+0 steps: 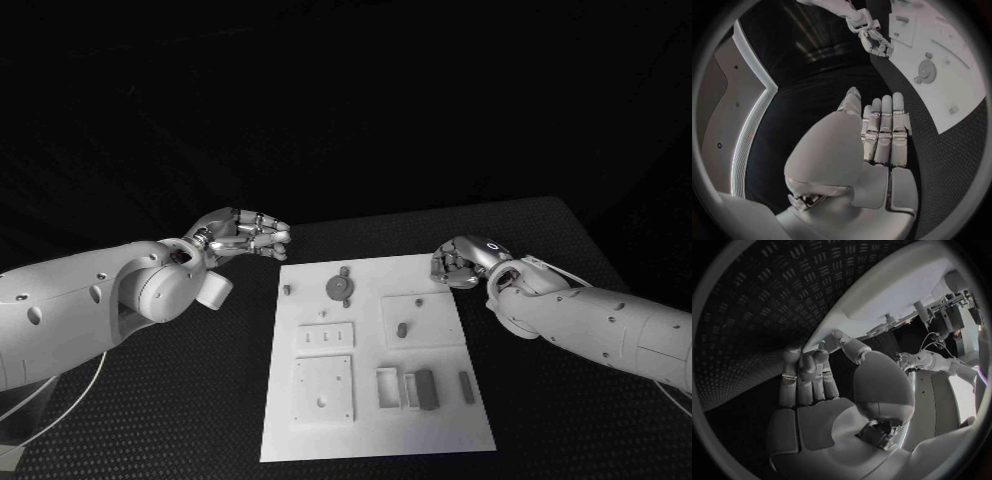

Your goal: Assemble the parts on the task board

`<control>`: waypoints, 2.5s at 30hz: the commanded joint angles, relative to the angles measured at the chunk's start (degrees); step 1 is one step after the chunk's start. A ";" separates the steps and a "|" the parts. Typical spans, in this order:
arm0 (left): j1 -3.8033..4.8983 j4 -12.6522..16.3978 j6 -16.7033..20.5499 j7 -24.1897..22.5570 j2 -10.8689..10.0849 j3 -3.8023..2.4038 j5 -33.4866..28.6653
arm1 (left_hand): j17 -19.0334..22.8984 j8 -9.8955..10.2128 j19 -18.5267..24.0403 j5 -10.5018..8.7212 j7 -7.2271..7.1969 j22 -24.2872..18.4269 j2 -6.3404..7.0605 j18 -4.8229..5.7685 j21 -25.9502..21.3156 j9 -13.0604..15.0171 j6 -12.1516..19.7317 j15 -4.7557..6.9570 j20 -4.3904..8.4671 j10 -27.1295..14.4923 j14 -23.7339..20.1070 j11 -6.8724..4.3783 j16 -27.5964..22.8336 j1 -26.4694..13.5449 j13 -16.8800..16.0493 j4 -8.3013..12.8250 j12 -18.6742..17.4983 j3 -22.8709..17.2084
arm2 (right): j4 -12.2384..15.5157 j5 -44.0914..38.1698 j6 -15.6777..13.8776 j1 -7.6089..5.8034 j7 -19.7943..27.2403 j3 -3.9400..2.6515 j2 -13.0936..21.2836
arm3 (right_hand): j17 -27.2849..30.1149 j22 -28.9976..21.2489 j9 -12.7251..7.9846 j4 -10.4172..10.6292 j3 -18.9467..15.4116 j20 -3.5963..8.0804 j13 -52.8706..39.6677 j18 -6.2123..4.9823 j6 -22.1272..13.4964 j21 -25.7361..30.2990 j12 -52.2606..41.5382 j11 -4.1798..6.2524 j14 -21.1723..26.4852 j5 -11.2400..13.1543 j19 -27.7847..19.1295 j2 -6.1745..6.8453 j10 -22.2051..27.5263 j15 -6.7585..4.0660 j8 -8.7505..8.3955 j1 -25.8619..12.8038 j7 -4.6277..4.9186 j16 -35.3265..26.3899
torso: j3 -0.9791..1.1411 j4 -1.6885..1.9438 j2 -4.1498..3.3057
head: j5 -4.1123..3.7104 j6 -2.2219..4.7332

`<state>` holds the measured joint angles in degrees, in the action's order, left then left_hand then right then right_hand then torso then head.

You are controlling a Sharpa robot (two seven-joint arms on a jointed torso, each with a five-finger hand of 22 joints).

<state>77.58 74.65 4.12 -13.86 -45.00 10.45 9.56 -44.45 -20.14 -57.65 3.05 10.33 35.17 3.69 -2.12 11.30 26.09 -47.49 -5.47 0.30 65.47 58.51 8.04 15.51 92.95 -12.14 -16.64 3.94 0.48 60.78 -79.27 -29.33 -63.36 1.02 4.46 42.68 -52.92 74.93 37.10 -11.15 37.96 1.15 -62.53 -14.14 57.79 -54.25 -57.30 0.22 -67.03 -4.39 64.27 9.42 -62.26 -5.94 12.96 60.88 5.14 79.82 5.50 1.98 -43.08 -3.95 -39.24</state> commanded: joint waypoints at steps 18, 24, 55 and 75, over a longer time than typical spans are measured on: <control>0.03 0.26 0.62 2.48 -0.14 -0.03 2.10 | -0.52 -0.33 -0.66 0.03 -0.50 0.28 -1.85 -1.09 -0.14 0.24 -1.49 0.17 0.11 1.13 0.95 -0.73 -0.31 -0.92 -0.41 -0.12 0.30 -0.20 | 1.08 -0.13 -1.50 0.01 0.64 -0.03 0.36 | 0.11 1.03 0.19 -0.36 0.10 0.34 0.15 -0.86 1.74 -0.30 -0.31 0.44 -0.26 0.04 0.14 -1.00 -0.18 -0.62 0.47 -0.43 0.50 0.38 | 0.02 -0.07 0.06 | -0.06 0.03; 0.03 0.23 -0.03 3.50 -0.08 -0.03 3.54 | -1.46 -0.46 -1.59 0.04 -1.17 0.82 -2.29 -1.22 0.38 0.23 -3.16 0.78 0.65 2.62 2.24 -1.38 0.11 -3.32 -0.93 -0.14 0.47 -0.54 | 2.24 -0.53 -1.85 0.00 0.12 -0.04 0.90 | 0.12 1.03 0.19 -0.38 0.08 0.35 0.16 -0.86 1.72 -0.32 -0.31 0.45 -0.29 0.05 0.17 -1.00 -0.22 -0.65 0.46 -0.49 0.49 0.39 | -0.03 -0.05 0.03 | -0.10 0.14; 1.62 1.87 2.79 17.11 3.40 -0.07 15.57 | -10.74 2.42 -5.88 0.01 -1.53 6.31 -0.90 -1.28 5.20 -1.14 -5.36 4.15 4.03 8.83 6.39 -4.61 5.88 -14.14 -8.88 -0.10 2.70 -0.30 | 15.53 -2.73 3.82 -4.50 -4.65 -0.22 1.16 | 0.23 0.98 0.31 0.15 0.07 0.39 0.30 -0.86 2.26 -0.40 -0.24 0.64 -0.48 0.04 0.30 -0.61 -0.45 -0.82 0.72 -1.30 0.28 0.38 | -0.56 -0.47 0.82 | 1.11 0.92; 2.07 3.49 3.21 25.40 8.53 0.21 19.54 | -11.73 3.40 -5.51 0.00 -1.61 9.25 -0.21 -1.33 6.38 -2.64 -6.10 4.67 4.63 8.38 5.67 -4.86 8.43 -21.41 -14.55 -0.20 1.97 -1.62 | 20.60 -3.15 7.78 -4.54 -5.56 -0.19 -2.42 | 0.25 0.97 0.35 0.64 0.10 0.39 0.33 -0.86 2.39 -0.40 -0.21 0.70 -0.48 0.05 0.28 -0.60 -0.47 -0.87 0.78 -1.78 0.23 0.40 | -0.99 -0.49 1.78 | 2.27 0.40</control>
<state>79.49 78.01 6.21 9.63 -36.81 10.68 27.87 -56.24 -17.01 -63.44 3.05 8.59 44.37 3.51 -2.63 17.51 23.49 -53.33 -0.89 4.76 74.08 64.51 3.19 23.77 72.09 -26.61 -16.83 6.15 -0.93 81.04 -81.75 -23.51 -67.90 -4.21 4.27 40.35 -52.76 74.93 37.40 -10.80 37.97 1.11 -62.28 -14.13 58.71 -54.45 -57.30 0.62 -67.49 -4.38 64.68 8.74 -62.67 -6.55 13.41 59.70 4.22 80.05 4.49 1.50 -41.32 -1.72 -38.83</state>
